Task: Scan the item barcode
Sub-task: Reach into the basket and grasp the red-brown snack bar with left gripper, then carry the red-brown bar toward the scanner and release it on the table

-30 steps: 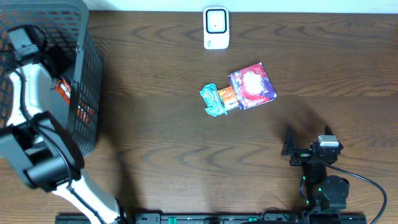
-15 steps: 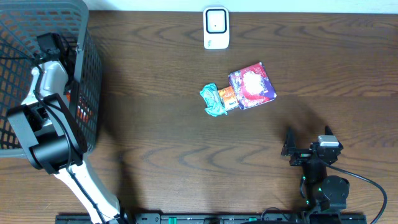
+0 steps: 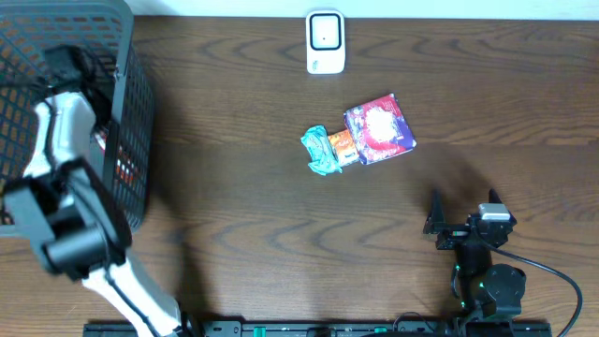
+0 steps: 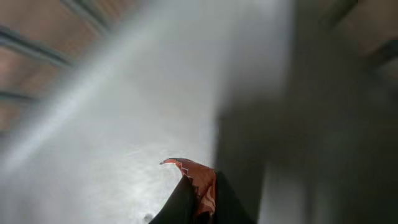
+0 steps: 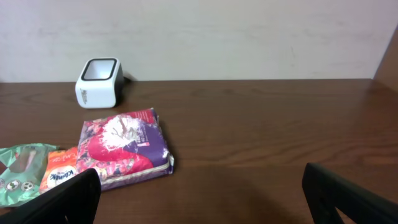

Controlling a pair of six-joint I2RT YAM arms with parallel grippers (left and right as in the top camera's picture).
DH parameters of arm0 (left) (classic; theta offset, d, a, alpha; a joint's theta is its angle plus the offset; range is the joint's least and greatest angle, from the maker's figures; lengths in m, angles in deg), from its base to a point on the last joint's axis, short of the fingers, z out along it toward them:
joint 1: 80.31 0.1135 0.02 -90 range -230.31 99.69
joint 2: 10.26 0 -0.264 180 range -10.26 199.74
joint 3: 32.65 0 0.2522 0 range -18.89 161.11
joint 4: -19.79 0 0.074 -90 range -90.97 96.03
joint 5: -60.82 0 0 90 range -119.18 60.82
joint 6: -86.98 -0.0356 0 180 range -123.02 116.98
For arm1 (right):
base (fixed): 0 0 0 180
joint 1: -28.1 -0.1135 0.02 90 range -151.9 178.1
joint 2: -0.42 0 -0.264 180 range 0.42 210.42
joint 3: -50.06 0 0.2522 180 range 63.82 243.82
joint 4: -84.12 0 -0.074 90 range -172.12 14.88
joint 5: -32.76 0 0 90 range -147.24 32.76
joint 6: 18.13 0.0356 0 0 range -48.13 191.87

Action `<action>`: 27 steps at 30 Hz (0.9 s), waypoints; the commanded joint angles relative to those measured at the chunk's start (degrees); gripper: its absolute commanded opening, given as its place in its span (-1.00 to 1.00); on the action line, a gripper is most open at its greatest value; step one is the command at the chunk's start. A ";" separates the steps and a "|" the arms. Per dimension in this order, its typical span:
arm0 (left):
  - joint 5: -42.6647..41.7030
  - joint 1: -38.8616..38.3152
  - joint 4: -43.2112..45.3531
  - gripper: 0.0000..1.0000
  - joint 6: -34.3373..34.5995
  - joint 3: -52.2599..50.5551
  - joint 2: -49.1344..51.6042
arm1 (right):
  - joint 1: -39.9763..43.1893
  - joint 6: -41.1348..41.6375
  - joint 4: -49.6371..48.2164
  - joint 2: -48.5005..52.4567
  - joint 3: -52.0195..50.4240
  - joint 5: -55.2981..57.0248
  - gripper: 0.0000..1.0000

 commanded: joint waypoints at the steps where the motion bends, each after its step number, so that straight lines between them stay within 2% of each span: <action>1: 0.07 0.28 3.13 -0.86 4.31 0.90 -14.19 | 0.35 0.76 0.24 -0.31 -0.09 -0.31 0.99; 6: -1.77 0.26 7.96 -0.85 4.33 0.90 -27.82 | 0.35 0.76 0.24 -0.31 -0.09 -0.31 0.99; 9: -6.32 0.15 10.58 -0.85 4.37 0.87 -35.69 | 0.35 0.76 0.24 -0.31 -0.09 -0.31 0.99; 12: -10.69 -0.55 12.68 -0.86 7.52 0.87 -41.11 | 0.35 0.76 0.24 -0.31 -0.09 -0.31 0.99; 15: -10.75 -3.08 13.66 -0.86 9.46 0.87 -44.63 | 0.35 0.76 0.24 -0.31 -0.09 -0.31 0.99; 21: -13.38 -15.98 13.38 -0.86 9.44 0.81 -47.36 | 0.35 0.76 0.24 -0.31 -0.09 -0.31 0.99; 27: -12.81 -31.12 11.32 -0.86 8.46 0.50 -41.92 | 0.35 0.76 0.24 -0.31 -0.09 -0.31 0.99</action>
